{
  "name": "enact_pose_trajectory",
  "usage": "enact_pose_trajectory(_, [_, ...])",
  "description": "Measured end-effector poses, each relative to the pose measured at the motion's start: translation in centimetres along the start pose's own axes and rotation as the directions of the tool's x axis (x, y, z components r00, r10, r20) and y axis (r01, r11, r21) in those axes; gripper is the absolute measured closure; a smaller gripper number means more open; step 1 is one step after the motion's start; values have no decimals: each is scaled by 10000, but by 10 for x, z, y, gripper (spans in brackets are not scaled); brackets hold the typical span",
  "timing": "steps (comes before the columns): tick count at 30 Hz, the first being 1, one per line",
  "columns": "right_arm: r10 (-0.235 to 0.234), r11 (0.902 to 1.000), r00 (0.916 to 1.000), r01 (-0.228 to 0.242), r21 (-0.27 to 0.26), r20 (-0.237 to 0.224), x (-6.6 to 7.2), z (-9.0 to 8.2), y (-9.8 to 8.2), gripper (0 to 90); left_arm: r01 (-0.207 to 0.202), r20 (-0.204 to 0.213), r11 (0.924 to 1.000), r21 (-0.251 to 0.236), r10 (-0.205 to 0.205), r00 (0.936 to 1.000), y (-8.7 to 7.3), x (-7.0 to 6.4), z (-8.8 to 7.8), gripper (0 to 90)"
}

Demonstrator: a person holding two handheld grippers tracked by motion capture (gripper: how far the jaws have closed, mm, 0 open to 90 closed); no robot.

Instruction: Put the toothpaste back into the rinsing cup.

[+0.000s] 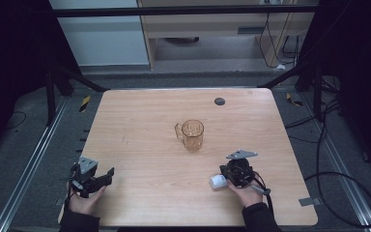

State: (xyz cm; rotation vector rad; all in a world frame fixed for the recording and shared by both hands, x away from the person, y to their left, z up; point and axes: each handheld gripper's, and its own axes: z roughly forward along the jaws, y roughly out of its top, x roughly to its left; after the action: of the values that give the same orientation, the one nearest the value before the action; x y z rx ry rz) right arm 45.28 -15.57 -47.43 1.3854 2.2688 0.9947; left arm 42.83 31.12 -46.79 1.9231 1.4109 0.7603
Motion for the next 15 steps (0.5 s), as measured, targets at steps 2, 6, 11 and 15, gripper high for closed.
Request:
enact_pose_trajectory(2, [-41, 10000, 10000, 41, 23, -63, 1, -1, -1, 896, 7, -7, 10000, -4, -7, 10000, 0, 0, 0, 321])
enact_pose_trajectory(6, [-148, 9998, 9998, 150, 133, -148, 3, -3, -2, 895, 25, -16, 10000, -19, -25, 10000, 0, 1, 0, 320])
enact_pose_trajectory(11, [-276, 9993, 9989, 285, 240, -372, 4, -8, -7, 892, 29, -10, 10000, -31, -29, 10000, 0, 1, -1, 320])
enact_pose_trajectory(15, [-362, 9985, 9980, 381, 384, -510, 7, -13, -11, 892, -5, -21, 10000, -12, 5, 10000, 0, 1, -1, 320])
